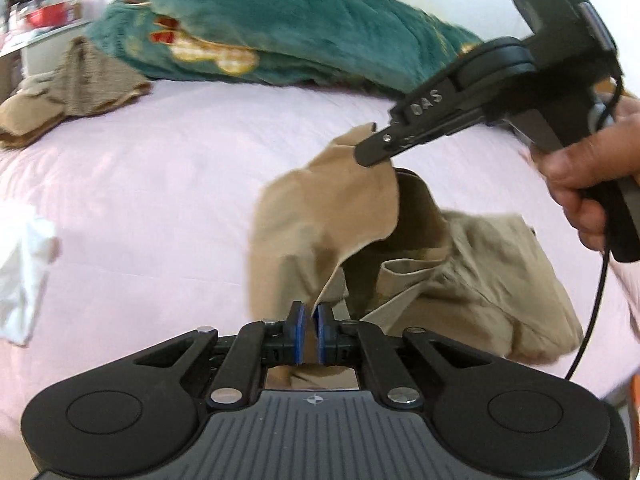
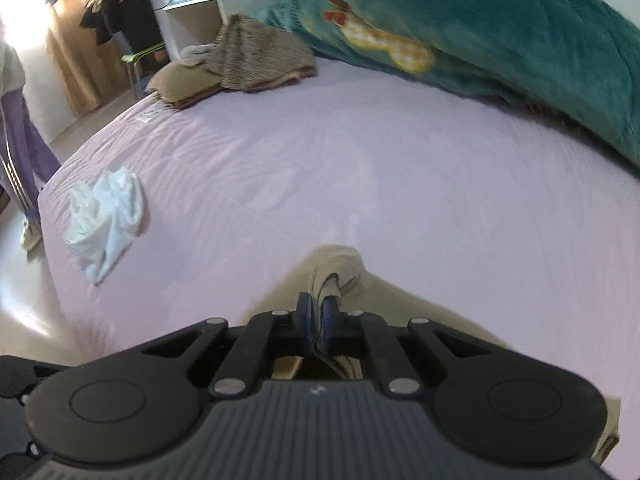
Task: Fold clothes
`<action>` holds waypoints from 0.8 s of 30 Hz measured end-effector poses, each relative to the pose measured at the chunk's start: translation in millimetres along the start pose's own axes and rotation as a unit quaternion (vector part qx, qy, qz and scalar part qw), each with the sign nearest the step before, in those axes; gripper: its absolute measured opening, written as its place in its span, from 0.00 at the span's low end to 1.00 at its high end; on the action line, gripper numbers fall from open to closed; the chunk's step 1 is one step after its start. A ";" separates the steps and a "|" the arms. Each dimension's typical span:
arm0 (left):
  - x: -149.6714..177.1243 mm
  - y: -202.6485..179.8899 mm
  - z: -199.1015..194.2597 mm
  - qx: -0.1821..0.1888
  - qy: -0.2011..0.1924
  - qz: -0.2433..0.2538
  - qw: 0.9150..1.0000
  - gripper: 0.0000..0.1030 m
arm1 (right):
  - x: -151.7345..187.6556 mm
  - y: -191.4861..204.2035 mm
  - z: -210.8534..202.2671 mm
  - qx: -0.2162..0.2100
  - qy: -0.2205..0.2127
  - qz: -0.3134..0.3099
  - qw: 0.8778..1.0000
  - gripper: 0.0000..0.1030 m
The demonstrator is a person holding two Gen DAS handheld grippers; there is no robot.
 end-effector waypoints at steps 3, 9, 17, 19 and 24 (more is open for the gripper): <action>-4.7 35.5 -11.1 -0.012 -0.018 -0.025 0.999 0.04 | -18.0 34.2 9.0 -0.002 0.004 -0.025 1.000 0.06; 0.8 109.5 -21.1 -0.047 -0.021 -0.068 0.996 0.04 | -45.2 100.8 42.5 -0.022 0.016 -0.061 0.998 0.06; 9.2 181.8 -35.9 -0.103 -0.004 -0.097 0.990 0.05 | -68.9 166.4 80.2 -0.049 0.028 -0.090 0.994 0.07; 11.5 193.8 -36.3 -0.119 0.003 -0.102 0.988 0.06 | -70.9 175.6 82.5 -0.049 0.031 -0.094 0.994 0.10; 2.7 195.2 -30.3 -0.128 0.005 -0.085 0.988 0.09 | -60.9 169.6 51.2 -0.041 0.021 -0.092 0.995 0.40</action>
Point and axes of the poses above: each gripper's, at about its wrist camera, not at the fingertips, and z roughly the way its jaws point, y to its left, x to its underside, the point moved 10 cm from there along z, roughly the way its jaws point, and after that the axes turned 6 degrees about -y, right-handed, at the moved point
